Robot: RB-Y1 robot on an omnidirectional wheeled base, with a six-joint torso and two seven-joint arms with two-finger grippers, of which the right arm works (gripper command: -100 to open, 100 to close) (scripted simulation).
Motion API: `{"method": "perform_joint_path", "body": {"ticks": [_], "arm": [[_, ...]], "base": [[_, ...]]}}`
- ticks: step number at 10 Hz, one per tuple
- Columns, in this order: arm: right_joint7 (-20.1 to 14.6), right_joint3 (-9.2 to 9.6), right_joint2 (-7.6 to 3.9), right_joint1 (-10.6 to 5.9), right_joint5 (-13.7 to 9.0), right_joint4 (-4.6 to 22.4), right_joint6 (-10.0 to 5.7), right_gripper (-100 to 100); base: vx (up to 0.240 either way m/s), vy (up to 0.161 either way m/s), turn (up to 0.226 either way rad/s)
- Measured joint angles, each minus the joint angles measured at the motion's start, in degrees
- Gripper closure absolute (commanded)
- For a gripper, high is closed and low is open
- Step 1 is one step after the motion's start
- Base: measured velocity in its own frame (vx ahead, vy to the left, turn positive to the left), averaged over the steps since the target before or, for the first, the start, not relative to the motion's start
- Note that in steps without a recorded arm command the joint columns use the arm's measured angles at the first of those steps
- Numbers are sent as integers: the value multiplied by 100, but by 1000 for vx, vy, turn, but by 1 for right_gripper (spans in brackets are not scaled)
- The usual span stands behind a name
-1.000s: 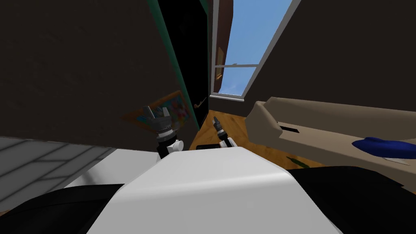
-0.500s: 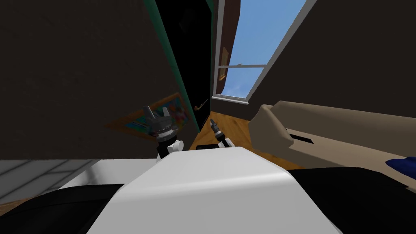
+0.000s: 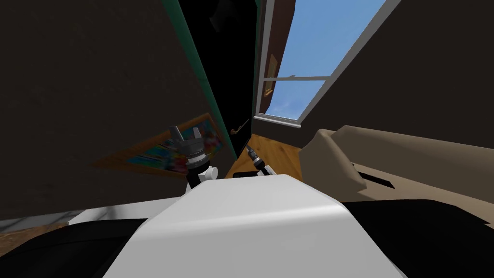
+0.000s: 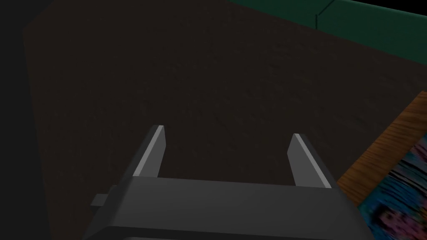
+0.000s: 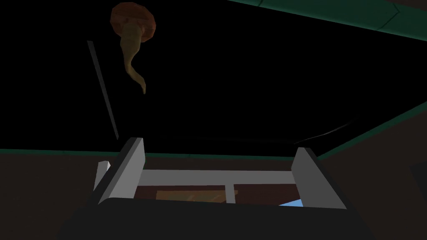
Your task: Push the door open
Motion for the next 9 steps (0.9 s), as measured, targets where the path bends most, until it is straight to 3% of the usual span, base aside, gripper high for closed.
{"method": "perform_joint_path", "body": {"ticks": [9], "arm": [[-173,468,113,-286,443,909,-164,-100]], "base": [[174,-86,104]]}}
